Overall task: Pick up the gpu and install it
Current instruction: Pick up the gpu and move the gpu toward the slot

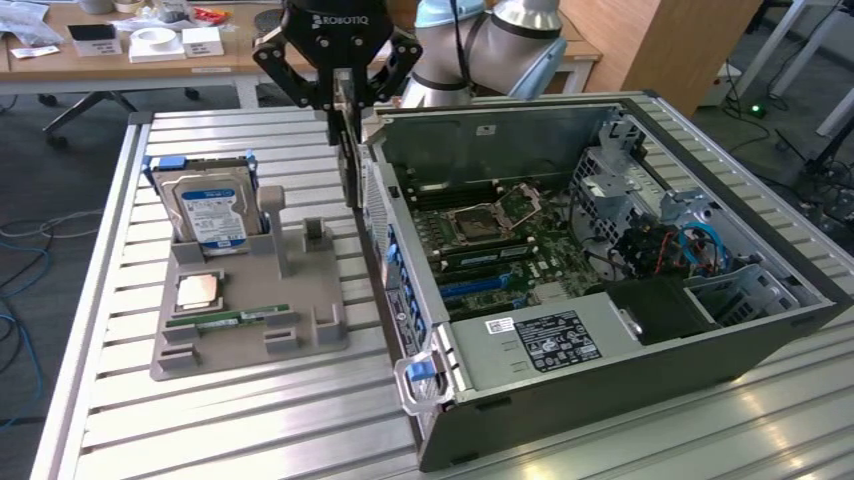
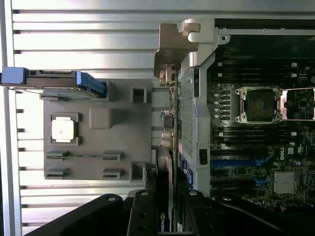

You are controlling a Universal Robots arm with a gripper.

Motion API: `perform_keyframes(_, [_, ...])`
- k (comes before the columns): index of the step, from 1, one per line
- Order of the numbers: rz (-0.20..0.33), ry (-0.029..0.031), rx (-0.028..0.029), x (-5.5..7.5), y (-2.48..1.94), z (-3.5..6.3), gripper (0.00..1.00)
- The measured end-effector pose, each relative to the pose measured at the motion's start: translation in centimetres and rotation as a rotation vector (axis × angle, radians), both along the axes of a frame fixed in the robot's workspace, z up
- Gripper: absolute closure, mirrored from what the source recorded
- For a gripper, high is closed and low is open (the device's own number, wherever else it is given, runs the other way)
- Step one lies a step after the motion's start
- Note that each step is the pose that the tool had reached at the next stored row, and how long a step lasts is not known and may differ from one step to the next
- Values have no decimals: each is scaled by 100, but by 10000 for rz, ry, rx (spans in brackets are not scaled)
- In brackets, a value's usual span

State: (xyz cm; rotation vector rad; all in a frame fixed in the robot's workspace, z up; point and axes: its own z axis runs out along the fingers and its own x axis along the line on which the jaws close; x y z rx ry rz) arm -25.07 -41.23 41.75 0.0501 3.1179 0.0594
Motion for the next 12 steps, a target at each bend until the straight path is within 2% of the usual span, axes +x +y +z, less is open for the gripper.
perform_keyframes(12, [0,1,8,441,0,1,74])
